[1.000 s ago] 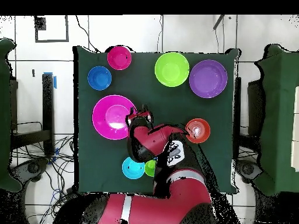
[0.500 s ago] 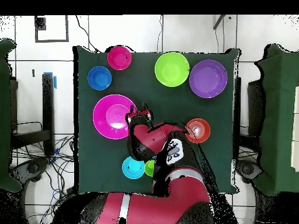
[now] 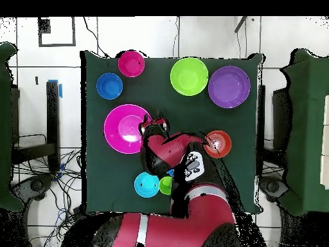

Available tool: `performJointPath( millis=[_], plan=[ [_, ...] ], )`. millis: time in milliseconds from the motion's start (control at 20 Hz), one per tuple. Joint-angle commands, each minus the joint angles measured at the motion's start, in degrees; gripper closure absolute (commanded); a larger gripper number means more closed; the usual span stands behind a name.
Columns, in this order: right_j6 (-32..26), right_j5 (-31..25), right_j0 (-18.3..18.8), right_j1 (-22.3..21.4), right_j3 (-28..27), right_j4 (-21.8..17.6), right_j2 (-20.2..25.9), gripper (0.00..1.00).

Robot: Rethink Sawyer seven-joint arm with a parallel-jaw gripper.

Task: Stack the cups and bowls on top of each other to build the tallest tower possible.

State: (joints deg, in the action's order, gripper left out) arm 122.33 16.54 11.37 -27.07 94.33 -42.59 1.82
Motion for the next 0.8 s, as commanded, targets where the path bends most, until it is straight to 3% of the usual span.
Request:
performJointPath(
  millis=[50,250,450,500,800],
  plan=[
    [-0.06,-5.66,-0.18,1.47,-2.31,-4.16,4.62,0.0],
    [1.09,-1.73,-2.41,4.34,-3.19,-2.06,1.53,0.0],
    [1.54,-0.31,-2.66,4.48,-3.24,-2.02,1.17,0.0],
    [1.61,-0.77,-2.57,4.32,-3.28,-2.41,1.47,1.0],
    [1.83,-2.3,-0.72,3.71,-2.78,-3.69,3.64,1.0]
  ],
)
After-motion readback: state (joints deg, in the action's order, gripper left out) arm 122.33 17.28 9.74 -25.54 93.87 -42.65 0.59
